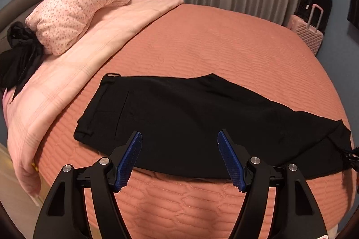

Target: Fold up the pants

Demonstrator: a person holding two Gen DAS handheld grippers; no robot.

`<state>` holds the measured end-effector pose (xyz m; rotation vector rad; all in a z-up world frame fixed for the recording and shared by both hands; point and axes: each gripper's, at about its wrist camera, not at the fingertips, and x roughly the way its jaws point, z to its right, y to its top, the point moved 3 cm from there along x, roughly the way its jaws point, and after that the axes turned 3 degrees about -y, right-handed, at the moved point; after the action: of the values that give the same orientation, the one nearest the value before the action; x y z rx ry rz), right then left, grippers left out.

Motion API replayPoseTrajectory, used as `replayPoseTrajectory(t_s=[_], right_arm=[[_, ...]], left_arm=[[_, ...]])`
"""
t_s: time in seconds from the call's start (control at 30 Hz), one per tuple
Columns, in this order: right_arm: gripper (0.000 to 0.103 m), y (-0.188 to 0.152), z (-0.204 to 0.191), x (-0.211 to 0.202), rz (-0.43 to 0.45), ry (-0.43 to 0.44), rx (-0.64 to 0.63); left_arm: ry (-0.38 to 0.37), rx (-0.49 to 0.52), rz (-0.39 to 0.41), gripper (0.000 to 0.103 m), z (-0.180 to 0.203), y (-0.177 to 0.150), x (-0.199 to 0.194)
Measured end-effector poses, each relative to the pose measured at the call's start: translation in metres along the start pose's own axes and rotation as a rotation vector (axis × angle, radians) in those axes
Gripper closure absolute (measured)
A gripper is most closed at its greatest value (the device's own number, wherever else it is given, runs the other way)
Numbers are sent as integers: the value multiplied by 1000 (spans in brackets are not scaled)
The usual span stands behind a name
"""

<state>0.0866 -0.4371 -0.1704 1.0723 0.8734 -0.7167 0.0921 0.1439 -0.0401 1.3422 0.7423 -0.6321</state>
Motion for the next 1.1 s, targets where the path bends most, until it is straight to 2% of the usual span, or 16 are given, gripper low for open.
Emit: replayPoseTrajectory(t_s=[0.1,0.2,0.27,0.33,0.4,0.43,0.5,0.57,0.63,0.67,0.7,0.77,0.8,0.9,1.0,1.1], right_arm=[[100,-1,20,-50,84,38,-15],[100,-15,43,-85,110,12,-46],[99,-32,64,-79,35,-31,-86],[99,-51,76,-47,-96,-52,-97],[98,-72,98,-14,-226,-216,-78],[98,-77,106,-12,-239,-221,-29],[98,-77,115,-28,-165,-211,102],[95,-68,104,-61,-11,-147,239],[95,-56,73,-80,75,-36,267],[93,-54,58,-82,98,-18,242],[79,-54,49,-81,100,-23,222],[63,-70,46,-63,23,-67,293],[63,-84,51,-54,-30,-45,405],[63,-104,58,-54,27,17,609],[63,-102,66,-58,47,-44,670],[62,-94,85,-52,66,-59,748]], left_arm=[[13,-8,-25,35,-9,2,4],[39,-5,-17,35,-12,0,0],[61,-8,-32,33,-17,0,7],[64,-19,-55,33,-16,-2,15],[66,-32,-87,33,-13,-5,25],[64,-31,-95,33,-11,-7,27],[59,-16,-89,33,-4,-8,25],[56,23,-84,32,1,-11,25],[60,63,-87,32,10,-13,28],[64,82,-84,32,15,-13,30],[64,100,-79,32,22,-13,31],[41,116,-67,32,35,-12,29],[27,118,-60,32,39,-12,28],[-14,131,-48,26,55,-15,27],[-23,167,-72,26,76,-20,37],[-43,194,-72,26,97,-24,38]])
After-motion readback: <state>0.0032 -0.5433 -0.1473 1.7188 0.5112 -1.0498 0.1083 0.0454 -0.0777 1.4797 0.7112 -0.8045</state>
